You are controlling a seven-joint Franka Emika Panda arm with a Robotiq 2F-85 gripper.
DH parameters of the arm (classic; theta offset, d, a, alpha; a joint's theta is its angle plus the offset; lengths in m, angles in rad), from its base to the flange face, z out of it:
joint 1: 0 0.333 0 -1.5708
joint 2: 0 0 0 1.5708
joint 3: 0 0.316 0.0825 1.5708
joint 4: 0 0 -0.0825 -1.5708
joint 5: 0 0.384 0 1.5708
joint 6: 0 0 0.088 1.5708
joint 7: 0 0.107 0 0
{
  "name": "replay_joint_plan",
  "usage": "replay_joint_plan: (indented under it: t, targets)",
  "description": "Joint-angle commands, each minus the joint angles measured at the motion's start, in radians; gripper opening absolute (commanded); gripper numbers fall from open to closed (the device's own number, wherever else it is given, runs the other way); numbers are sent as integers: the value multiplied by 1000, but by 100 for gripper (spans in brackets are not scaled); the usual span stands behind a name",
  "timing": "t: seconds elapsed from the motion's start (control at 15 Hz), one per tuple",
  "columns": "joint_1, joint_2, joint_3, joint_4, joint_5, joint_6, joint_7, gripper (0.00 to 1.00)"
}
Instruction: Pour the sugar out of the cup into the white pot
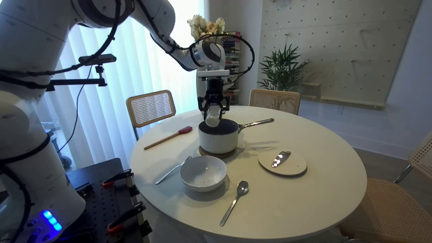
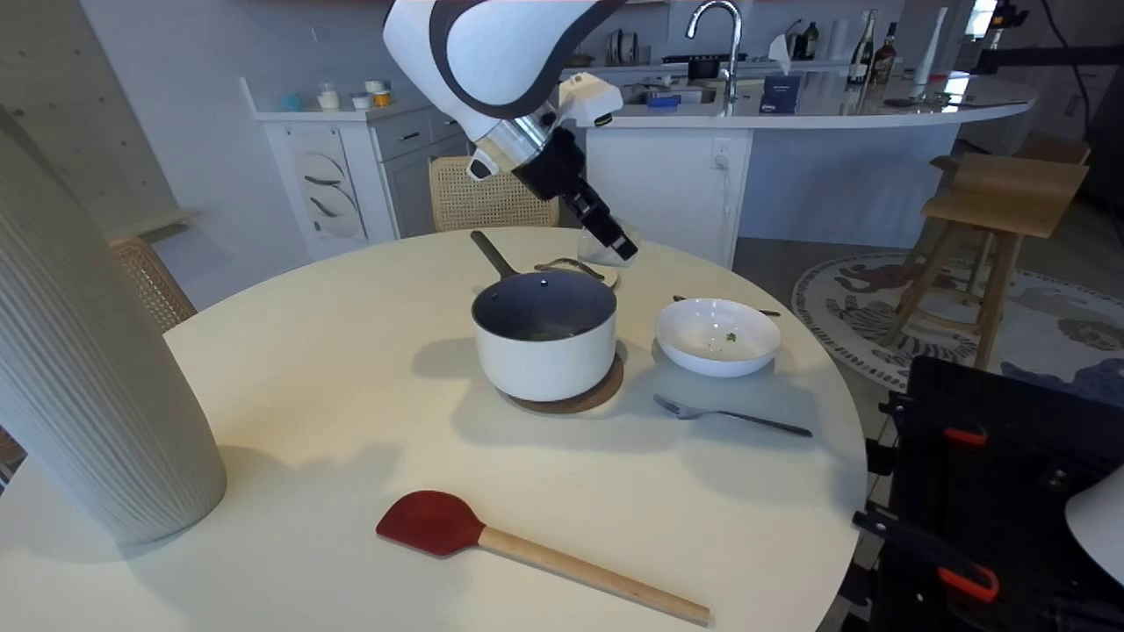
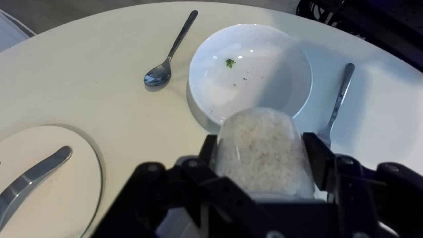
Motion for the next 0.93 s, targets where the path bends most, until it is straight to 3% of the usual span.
replay_joint_plan:
  t: [0.0,0.87]
  targets:
    - [17,24,11,57,-25,-60,-39,41]
    - [57,62,15,79,-149,-154,-48,41]
